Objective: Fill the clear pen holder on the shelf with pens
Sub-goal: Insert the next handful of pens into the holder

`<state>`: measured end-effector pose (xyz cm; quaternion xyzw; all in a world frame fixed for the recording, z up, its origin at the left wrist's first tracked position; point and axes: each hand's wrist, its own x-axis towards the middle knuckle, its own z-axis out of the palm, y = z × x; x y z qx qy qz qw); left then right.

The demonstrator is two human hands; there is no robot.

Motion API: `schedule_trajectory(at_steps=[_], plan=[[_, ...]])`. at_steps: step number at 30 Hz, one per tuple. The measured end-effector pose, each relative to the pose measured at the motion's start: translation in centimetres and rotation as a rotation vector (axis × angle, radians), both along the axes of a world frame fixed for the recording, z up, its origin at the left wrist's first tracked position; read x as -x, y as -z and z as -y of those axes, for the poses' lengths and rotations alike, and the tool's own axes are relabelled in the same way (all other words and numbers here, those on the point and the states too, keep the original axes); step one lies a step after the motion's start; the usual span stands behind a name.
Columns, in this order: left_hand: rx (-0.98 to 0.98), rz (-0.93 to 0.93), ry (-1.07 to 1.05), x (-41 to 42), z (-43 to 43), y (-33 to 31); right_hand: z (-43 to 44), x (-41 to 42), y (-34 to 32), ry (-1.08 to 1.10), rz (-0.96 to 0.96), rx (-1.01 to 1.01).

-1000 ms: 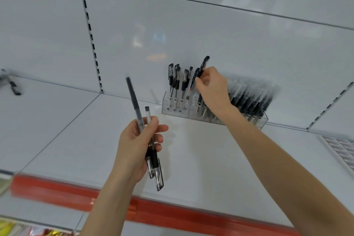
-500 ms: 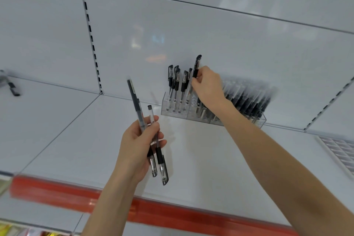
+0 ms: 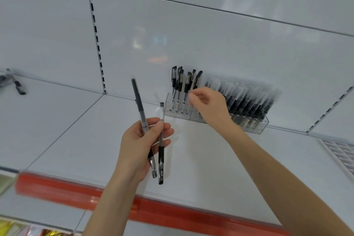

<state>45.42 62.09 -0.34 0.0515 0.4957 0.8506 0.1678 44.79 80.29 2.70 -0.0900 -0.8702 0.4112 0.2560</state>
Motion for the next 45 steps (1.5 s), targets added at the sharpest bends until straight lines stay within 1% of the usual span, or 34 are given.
schedule_trajectory(at_steps=[3, 5, 7, 12, 13, 14, 15, 16, 18, 19, 20, 23, 25, 27, 28, 29, 30, 32, 34, 35, 36, 38, 42, 45], plan=[[0.008, -0.006, 0.034, -0.2, -0.6, -0.3, 1.9, -2.0, -1.4, -0.223, 0.147, 0.139], [0.021, -0.017, 0.065, -0.5, -1.0, -0.4, 2.6, -2.4, -1.8, -0.287, 0.22, 0.166], [0.033, -0.031, 0.1, -0.8, -1.1, -0.5, 2.6, -2.4, -2.1, -0.28, 0.193, 0.238], [0.059, -0.041, 0.131, -1.2, -0.1, -0.4, 0.0, -1.9, -3.5, -0.106, 0.004, 0.644], [0.072, -0.05, 0.128, -1.3, 0.1, -0.4, -0.5, -1.9, -3.5, -0.083, -0.021, 0.681], [0.082, -0.059, 0.119, -1.3, 0.3, -0.3, -0.9, -1.8, -3.3, -0.057, -0.028, 0.64], [0.091, -0.068, 0.109, -1.3, 0.3, -0.3, -1.1, -1.8, -2.8, -0.015, -0.025, 0.495], [0.098, -0.075, 0.098, -1.2, 0.4, -0.3, -1.1, -1.8, -2.2, 0.038, -0.037, 0.254], [0.103, -0.074, 0.078, -1.1, 0.4, -0.4, -1.0, -2.0, -1.0, 0.067, -0.164, -0.258], [0.102, -0.069, 0.066, -0.9, 0.5, -0.3, -1.0, -2.1, -0.7, 0.043, -0.231, -0.437], [0.101, -0.062, 0.053, -0.8, 0.6, -0.3, -1.0, -2.2, -0.5, 0.012, -0.272, -0.561], [0.103, -0.052, 0.039, -0.7, 0.7, -0.2, -1.1, -2.3, -0.1, -0.068, -0.358, -0.843], [0.11, -0.064, 0.049, -0.7, 0.5, -0.3, -0.4, -2.3, 0.5, -0.171, -0.358, -0.942], [0.113, -0.075, 0.06, -0.8, 0.3, -0.6, 0.4, -2.2, 1.1, -0.308, -0.274, -0.975], [0.117, -0.077, 0.057, -0.8, 0.4, -0.7, 0.7, -2.1, 1.3, -0.355, -0.236, -0.957], [0.125, -0.079, 0.046, -0.7, 0.5, -0.7, 0.8, -2.0, 1.3, -0.37, -0.204, -0.896], [0.138, -0.085, 0.031, -0.7, 0.6, -0.7, 0.9, -1.8, 0.9, -0.345, -0.17, -0.779], [0.158, -0.103, -0.001, -0.5, 1.0, -0.5, 0.7, -1.2, -0.3, -0.202, -0.123, -0.468], [0.145, -0.105, -0.025, -0.2, 1.3, -0.2, 0.1, 0.0, -1.5, -0.078, -0.139, -0.189], [0.139, -0.103, -0.032, -0.1, 1.3, -0.1, 0.0, 0.7, -2.0, -0.043, -0.176, -0.092], [0.139, -0.104, -0.035, -0.1, 1.4, -0.1, 0.0, 1.4, -2.4, -0.019, -0.21, -0.038], [0.149, -0.108, -0.035, 0.0, 1.4, -0.1, 0.3, 2.9, -2.6, -0.001, -0.214, -0.007], [0.17, -0.109, -0.046, 0.0, 1.7, -0.1, 1.0, 5.1, -2.2, -0.002, -0.114, 0.003], [0.153, -0.092, -0.045, 0.0, 1.9, -0.1, 0.9, 6.0, -1.8, -0.012, -0.025, -0.075]])
